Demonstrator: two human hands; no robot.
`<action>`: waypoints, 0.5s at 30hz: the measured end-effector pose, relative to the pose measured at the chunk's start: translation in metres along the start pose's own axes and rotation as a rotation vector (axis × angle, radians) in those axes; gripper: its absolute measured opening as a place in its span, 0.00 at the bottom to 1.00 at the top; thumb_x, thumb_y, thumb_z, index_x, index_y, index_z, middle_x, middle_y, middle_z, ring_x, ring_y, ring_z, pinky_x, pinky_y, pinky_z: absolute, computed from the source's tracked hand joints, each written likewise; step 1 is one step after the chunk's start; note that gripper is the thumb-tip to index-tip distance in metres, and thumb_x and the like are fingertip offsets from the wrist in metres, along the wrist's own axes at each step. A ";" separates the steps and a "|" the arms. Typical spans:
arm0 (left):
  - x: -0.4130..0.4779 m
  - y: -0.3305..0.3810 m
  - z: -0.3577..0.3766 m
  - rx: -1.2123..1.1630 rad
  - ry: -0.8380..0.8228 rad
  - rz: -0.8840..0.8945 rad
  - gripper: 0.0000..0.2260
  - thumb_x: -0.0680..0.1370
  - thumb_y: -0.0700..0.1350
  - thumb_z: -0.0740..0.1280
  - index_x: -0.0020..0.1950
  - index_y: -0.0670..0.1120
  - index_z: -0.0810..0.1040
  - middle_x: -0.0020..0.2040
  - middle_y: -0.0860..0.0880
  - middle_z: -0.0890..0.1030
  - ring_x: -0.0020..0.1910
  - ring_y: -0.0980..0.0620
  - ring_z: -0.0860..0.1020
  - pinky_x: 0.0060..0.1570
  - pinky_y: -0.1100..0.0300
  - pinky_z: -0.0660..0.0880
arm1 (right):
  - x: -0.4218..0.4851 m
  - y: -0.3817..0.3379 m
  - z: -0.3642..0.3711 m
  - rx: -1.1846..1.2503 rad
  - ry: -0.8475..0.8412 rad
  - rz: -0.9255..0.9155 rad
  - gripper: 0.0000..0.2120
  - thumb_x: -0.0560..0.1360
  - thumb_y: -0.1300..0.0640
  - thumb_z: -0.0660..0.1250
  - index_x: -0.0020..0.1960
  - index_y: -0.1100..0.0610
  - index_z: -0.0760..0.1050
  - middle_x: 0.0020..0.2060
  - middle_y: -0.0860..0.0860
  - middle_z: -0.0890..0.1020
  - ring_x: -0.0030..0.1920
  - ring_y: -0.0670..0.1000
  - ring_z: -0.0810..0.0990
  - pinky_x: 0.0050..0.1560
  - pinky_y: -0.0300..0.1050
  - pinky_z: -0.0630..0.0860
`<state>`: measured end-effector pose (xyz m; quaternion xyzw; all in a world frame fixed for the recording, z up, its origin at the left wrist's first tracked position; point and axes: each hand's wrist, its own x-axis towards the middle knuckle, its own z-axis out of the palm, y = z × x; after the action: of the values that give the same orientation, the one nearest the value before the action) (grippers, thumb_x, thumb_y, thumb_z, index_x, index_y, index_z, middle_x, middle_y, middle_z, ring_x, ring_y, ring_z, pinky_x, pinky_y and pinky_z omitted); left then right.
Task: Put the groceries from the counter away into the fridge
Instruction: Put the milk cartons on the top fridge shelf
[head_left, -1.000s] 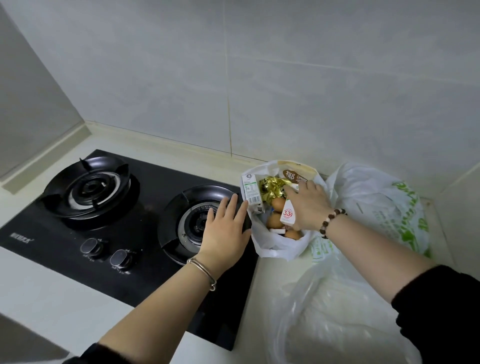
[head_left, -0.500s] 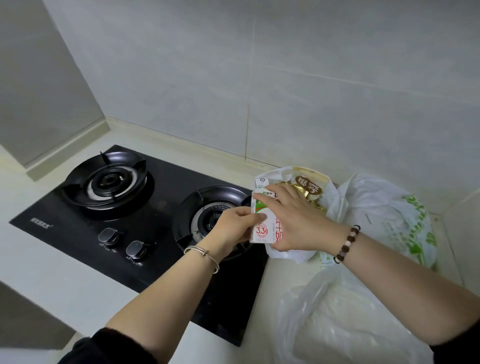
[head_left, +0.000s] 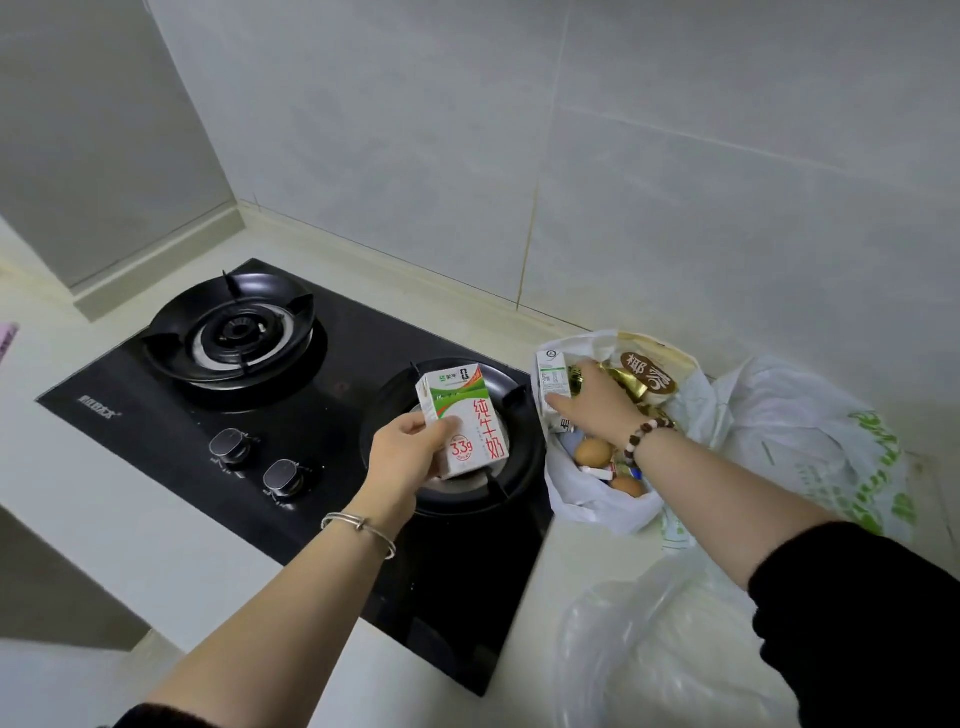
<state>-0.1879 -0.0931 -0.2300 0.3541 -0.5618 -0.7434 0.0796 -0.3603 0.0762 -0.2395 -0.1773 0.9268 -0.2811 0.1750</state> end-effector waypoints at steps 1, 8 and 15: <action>0.001 -0.001 -0.002 0.002 -0.005 0.005 0.07 0.75 0.40 0.70 0.51 0.39 0.79 0.45 0.44 0.85 0.43 0.49 0.84 0.37 0.58 0.79 | 0.010 -0.001 0.005 0.010 -0.003 0.024 0.17 0.72 0.52 0.69 0.58 0.59 0.72 0.48 0.50 0.79 0.48 0.52 0.79 0.40 0.41 0.73; 0.005 -0.012 -0.008 0.055 -0.011 0.018 0.06 0.74 0.41 0.70 0.50 0.41 0.80 0.44 0.46 0.85 0.42 0.50 0.84 0.38 0.58 0.79 | 0.050 -0.001 0.027 -0.021 -0.029 0.197 0.29 0.72 0.51 0.70 0.66 0.65 0.65 0.55 0.56 0.78 0.54 0.57 0.78 0.45 0.43 0.73; 0.003 -0.011 -0.012 0.066 -0.017 0.016 0.06 0.75 0.41 0.70 0.50 0.41 0.80 0.43 0.46 0.85 0.42 0.49 0.84 0.39 0.57 0.79 | 0.046 -0.008 0.015 0.005 -0.023 0.273 0.13 0.73 0.56 0.62 0.33 0.57 0.62 0.26 0.51 0.67 0.27 0.50 0.65 0.26 0.40 0.60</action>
<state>-0.1800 -0.1003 -0.2423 0.3459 -0.5893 -0.7269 0.0691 -0.3920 0.0433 -0.2572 -0.0526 0.9394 -0.2551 0.2228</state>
